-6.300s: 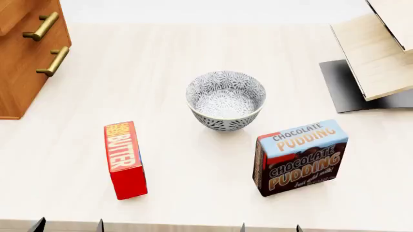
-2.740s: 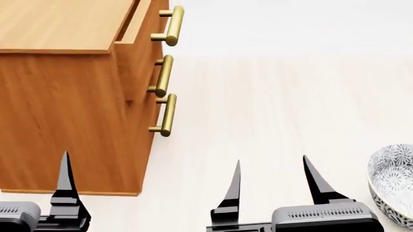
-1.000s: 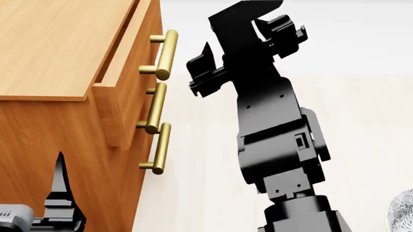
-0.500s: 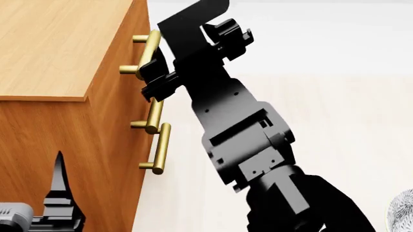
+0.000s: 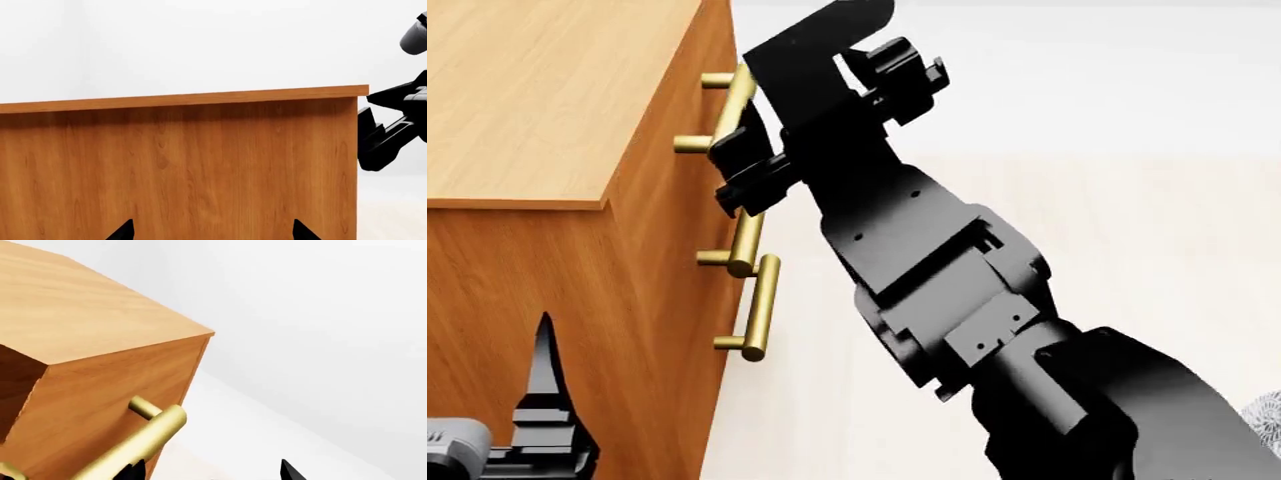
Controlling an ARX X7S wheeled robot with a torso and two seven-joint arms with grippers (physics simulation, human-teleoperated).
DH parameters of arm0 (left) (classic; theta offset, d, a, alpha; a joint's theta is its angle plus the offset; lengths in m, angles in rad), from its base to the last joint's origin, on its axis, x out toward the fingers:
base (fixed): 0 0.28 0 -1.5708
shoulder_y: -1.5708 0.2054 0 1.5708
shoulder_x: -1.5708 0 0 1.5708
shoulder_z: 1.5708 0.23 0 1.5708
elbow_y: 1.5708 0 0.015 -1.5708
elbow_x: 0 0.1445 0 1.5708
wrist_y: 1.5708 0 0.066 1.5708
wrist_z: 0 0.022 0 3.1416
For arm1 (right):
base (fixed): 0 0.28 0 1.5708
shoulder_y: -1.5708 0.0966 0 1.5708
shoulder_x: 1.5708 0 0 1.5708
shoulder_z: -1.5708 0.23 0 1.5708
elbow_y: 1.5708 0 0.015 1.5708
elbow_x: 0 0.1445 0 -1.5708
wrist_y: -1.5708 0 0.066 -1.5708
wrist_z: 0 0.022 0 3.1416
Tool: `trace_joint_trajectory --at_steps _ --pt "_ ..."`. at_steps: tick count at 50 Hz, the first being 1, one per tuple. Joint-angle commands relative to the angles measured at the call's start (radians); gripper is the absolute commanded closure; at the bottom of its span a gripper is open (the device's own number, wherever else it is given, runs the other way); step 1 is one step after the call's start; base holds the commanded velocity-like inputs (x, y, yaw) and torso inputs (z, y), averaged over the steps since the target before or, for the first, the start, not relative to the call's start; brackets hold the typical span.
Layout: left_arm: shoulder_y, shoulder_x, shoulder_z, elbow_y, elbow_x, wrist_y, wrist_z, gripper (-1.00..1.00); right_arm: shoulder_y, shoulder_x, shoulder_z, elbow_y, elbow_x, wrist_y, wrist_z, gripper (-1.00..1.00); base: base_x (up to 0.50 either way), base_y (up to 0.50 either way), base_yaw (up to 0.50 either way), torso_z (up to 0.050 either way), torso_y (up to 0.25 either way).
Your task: Close the top drawer of the cabinet and put the bowl on top of it.
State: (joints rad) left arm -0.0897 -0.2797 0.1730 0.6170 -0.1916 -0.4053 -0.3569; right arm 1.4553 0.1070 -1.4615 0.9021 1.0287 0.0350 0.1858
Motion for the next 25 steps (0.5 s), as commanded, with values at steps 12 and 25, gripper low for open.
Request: trace_joint_trajectory --at_steps 12,25 --pt "-0.002 -0.012 0.005 -0.003 -0.012 0.006 0.0 -1.0 0.243 0.437 -0.176 -0.692 0.045 0.333 0.246 -1.0 0.0 0.0 0.0 0.0 0.0" --pt "-0.02 -0.01 0.019 -0.056 -0.017 0.035 0.013 -1.0 0.363 0.79 -0.215 -1.101 0.122 0.524 0.36 -1.0 0.0 0.0 0.0 0.0 0.0"
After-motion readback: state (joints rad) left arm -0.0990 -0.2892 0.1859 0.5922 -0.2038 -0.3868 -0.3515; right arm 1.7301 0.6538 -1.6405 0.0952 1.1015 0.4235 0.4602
